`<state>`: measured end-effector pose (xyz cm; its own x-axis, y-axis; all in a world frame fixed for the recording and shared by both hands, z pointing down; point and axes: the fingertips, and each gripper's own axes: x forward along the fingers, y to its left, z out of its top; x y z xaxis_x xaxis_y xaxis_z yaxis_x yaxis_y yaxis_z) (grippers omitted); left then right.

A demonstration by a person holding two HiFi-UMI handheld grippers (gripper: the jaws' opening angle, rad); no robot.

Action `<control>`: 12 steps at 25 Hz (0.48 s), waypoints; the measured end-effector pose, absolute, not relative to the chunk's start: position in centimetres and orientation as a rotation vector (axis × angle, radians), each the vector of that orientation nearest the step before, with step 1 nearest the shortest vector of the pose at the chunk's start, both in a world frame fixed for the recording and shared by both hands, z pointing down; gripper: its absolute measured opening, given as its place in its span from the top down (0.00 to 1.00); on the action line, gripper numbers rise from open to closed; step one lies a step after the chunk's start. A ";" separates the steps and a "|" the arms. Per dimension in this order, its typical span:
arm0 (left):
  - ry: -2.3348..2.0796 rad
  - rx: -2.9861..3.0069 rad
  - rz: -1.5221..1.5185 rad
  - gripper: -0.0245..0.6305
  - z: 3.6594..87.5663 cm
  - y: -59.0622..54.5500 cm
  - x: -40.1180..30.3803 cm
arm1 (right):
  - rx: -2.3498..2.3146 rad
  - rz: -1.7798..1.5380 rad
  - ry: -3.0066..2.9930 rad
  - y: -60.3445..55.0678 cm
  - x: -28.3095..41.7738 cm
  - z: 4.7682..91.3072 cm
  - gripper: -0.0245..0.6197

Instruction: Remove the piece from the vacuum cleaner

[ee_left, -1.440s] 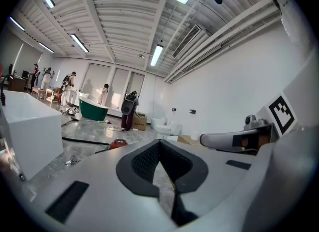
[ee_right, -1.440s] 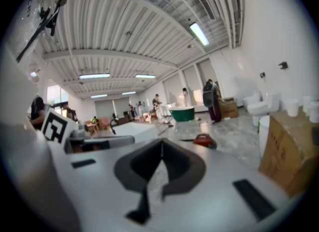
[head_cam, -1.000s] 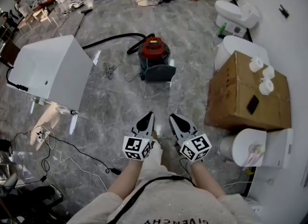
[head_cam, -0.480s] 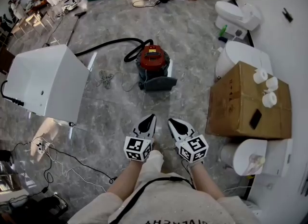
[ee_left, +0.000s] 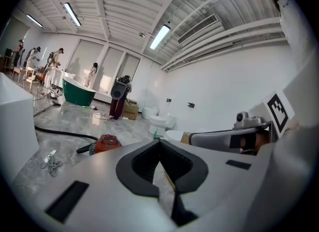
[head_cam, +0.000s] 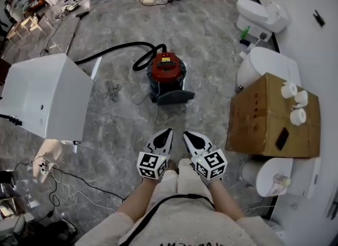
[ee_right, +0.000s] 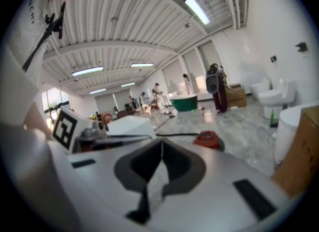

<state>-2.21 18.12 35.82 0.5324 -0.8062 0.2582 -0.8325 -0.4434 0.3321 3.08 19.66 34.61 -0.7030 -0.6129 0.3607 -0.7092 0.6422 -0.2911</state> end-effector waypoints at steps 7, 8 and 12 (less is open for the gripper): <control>-1.370 2.314 0.099 0.93 37.4 13.6 -2.8 | 1.038 0.595 -2.590 15.5 3.1 37.0 0.94; -1.371 2.310 0.109 0.93 37.7 12.9 -2.8 | 1.010 0.574 -2.573 14.9 3.0 37.7 0.94; -1.372 2.297 0.145 0.93 38.9 10.6 -2.8 | 0.871 0.495 -2.536 12.9 2.1 39.4 0.94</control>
<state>-2.81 10.59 38.87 0.4976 -0.8076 0.3165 -0.8560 -0.3981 0.3299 2.11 12.91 39.40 -0.7196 -0.4955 0.4864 -0.6420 0.7417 -0.1943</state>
